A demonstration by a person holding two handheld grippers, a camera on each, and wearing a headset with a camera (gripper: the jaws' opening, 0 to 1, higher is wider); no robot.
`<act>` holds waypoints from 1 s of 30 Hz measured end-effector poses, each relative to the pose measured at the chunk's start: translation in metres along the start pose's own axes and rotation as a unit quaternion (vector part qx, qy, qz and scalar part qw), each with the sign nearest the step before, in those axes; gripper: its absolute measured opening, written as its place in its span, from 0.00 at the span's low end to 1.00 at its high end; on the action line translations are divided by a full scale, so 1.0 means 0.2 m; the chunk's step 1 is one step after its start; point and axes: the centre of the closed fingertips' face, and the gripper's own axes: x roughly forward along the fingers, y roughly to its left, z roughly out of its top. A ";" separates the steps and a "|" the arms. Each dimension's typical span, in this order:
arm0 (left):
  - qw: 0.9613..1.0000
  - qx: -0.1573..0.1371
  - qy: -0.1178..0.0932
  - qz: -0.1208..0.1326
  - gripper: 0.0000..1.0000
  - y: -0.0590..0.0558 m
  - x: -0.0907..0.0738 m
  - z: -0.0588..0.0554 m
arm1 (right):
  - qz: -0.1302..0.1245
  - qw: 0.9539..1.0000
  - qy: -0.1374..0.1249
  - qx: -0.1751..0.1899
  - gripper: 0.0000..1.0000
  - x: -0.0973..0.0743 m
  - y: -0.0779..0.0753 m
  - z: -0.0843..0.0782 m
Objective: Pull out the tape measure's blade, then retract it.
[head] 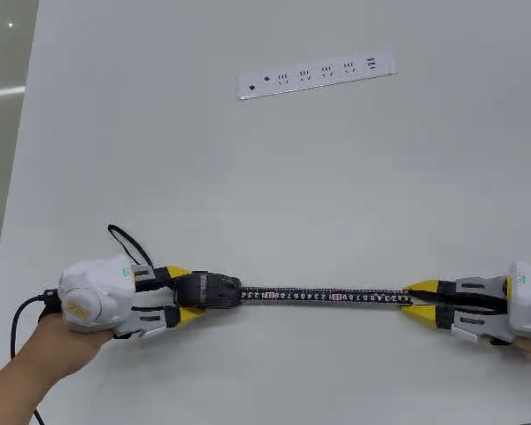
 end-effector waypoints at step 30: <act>1.000 0.003 0.002 0.003 0.30 0.00 0.00 0.00 | -0.013 1.000 0.010 0.003 0.12 0.01 -0.04 -0.03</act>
